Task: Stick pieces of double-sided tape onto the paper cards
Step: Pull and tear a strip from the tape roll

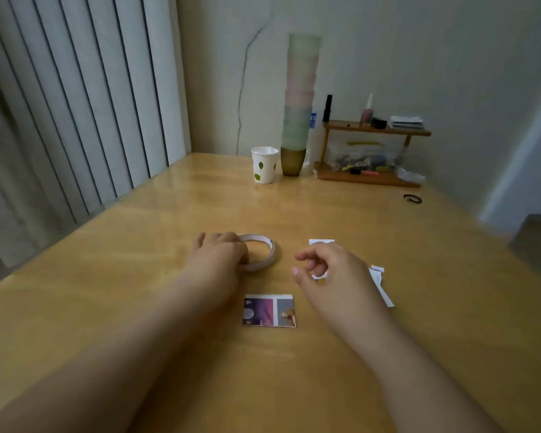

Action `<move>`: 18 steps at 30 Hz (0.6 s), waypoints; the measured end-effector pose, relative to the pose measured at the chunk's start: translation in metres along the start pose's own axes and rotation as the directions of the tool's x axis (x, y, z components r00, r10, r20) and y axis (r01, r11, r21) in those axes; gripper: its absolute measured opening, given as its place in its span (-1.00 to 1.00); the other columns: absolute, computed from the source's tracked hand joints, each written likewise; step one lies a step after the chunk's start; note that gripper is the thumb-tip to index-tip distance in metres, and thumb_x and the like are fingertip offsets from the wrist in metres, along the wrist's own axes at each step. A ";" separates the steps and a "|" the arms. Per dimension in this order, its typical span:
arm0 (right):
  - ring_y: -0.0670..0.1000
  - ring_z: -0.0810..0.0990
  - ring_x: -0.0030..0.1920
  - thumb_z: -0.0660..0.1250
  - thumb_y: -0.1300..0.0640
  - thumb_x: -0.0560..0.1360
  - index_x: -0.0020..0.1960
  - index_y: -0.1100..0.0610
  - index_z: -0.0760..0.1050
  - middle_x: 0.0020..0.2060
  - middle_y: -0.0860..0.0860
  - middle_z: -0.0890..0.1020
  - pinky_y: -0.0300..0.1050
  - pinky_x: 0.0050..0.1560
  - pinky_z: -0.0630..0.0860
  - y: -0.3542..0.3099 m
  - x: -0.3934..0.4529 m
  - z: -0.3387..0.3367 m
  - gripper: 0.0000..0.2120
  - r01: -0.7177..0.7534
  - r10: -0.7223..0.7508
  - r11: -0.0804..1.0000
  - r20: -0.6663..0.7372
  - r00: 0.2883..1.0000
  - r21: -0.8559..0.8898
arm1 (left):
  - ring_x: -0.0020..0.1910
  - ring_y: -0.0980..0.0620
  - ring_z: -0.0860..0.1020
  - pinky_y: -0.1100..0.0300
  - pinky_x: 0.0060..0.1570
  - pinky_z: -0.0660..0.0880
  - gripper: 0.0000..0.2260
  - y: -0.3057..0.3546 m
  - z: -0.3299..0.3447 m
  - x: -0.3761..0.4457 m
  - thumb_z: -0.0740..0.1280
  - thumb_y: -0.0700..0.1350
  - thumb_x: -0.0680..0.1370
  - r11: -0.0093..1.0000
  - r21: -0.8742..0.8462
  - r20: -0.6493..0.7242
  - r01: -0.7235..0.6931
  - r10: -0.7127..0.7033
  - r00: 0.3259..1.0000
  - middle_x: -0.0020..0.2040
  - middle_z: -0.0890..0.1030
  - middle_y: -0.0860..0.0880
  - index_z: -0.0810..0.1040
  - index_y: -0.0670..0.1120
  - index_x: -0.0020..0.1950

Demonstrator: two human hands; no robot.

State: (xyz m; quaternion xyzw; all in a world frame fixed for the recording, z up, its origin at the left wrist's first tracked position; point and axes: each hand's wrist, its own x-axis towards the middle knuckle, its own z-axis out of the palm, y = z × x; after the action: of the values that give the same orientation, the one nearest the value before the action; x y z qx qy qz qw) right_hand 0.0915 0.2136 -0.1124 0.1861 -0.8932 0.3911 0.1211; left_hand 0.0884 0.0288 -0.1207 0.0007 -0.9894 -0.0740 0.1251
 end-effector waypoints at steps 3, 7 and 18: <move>-0.25 0.46 -0.08 0.37 0.13 0.49 0.12 0.04 0.56 -0.10 -0.23 0.46 -0.49 -0.04 0.34 -0.002 0.002 -0.001 -0.79 0.075 -0.074 0.997 -0.053 0.996 0.010 | -0.03 0.04 0.52 0.24 0.05 0.40 -0.89 0.018 0.000 -0.008 0.23 -0.17 0.56 0.913 -0.405 -0.098 0.049 -0.097 0.990 -0.07 0.60 0.12 0.51 0.02 -0.06; -0.48 0.34 0.02 0.34 0.09 0.52 0.25 -0.03 0.49 0.07 -0.34 0.38 -0.57 0.02 0.26 -0.008 0.000 -0.003 -0.69 0.165 -0.164 0.986 -0.050 0.985 0.026 | -0.16 0.03 0.60 0.13 -0.14 0.48 -0.92 0.033 -0.007 -0.024 0.28 -0.17 0.57 0.500 -0.865 0.002 0.038 -0.072 0.997 -0.25 0.66 0.08 0.53 -0.06 -0.11; -0.27 0.45 0.13 0.30 0.04 0.45 0.23 0.03 0.51 0.12 -0.21 0.51 -0.38 0.11 0.39 -0.017 -0.005 0.003 -0.65 0.259 -0.241 0.964 -0.214 0.947 0.062 | -0.20 0.10 0.59 0.26 -0.09 0.50 -0.87 0.035 -0.025 -0.039 0.28 -0.25 0.54 0.332 -0.935 -0.105 -0.124 0.076 0.992 -0.23 0.64 0.02 0.57 -0.05 -0.05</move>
State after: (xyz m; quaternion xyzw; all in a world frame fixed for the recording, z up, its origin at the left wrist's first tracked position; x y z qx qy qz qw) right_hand 0.1035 0.2017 -0.1054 0.2619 -0.8267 0.4293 0.2523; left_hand 0.1329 0.0602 -0.1011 -0.1305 -0.7619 -0.6214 0.1277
